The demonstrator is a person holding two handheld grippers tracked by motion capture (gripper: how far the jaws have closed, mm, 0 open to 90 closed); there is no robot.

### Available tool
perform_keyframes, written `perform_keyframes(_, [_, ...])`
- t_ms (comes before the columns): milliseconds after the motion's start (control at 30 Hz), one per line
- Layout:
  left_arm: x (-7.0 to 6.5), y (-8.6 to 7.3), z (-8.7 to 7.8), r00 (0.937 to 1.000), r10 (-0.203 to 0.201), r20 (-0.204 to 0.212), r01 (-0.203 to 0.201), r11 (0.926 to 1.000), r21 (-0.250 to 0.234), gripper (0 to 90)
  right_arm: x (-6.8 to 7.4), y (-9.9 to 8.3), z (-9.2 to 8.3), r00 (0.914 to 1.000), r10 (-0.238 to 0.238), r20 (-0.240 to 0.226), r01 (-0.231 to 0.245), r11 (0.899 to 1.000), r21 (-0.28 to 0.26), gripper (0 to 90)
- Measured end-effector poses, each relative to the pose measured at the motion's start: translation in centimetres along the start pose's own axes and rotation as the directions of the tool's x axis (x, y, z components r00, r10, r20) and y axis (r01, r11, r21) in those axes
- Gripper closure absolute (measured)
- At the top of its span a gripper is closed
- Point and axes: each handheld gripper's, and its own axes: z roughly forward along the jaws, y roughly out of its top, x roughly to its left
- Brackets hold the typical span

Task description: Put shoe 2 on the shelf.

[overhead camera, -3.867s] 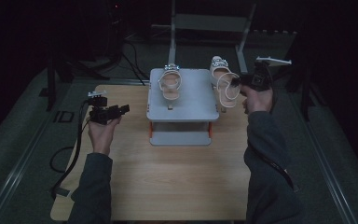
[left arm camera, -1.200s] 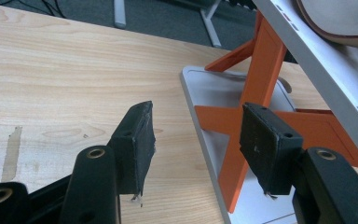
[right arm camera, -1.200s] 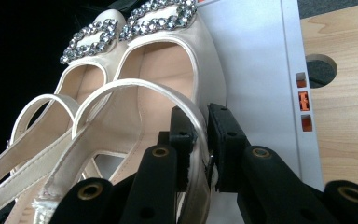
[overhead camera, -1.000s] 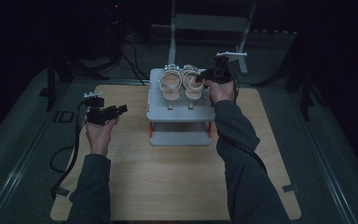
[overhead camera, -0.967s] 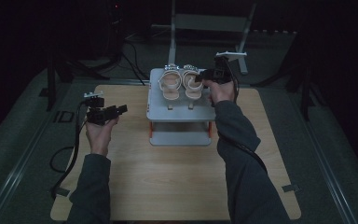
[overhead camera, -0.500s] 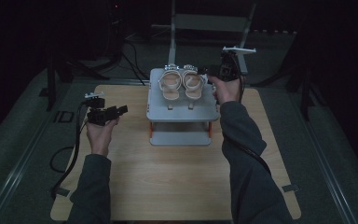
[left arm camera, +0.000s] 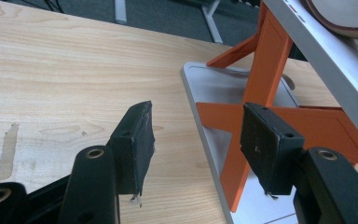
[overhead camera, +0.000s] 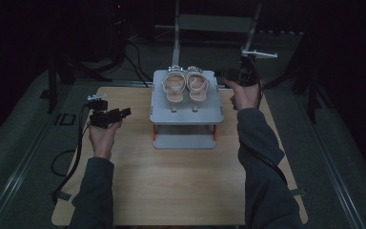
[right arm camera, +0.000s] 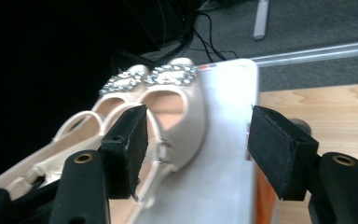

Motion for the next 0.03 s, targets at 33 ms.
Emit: perform_keyframes(33, [0.00, 0.00, 0.00, 1.0000, 0.000, 0.000, 0.000, 1.0000, 0.000, 44.9, 0.00, 0.00, 0.00, 1.0000, 0.000, 0.000, 0.000, 1.000, 0.000, 37.5])
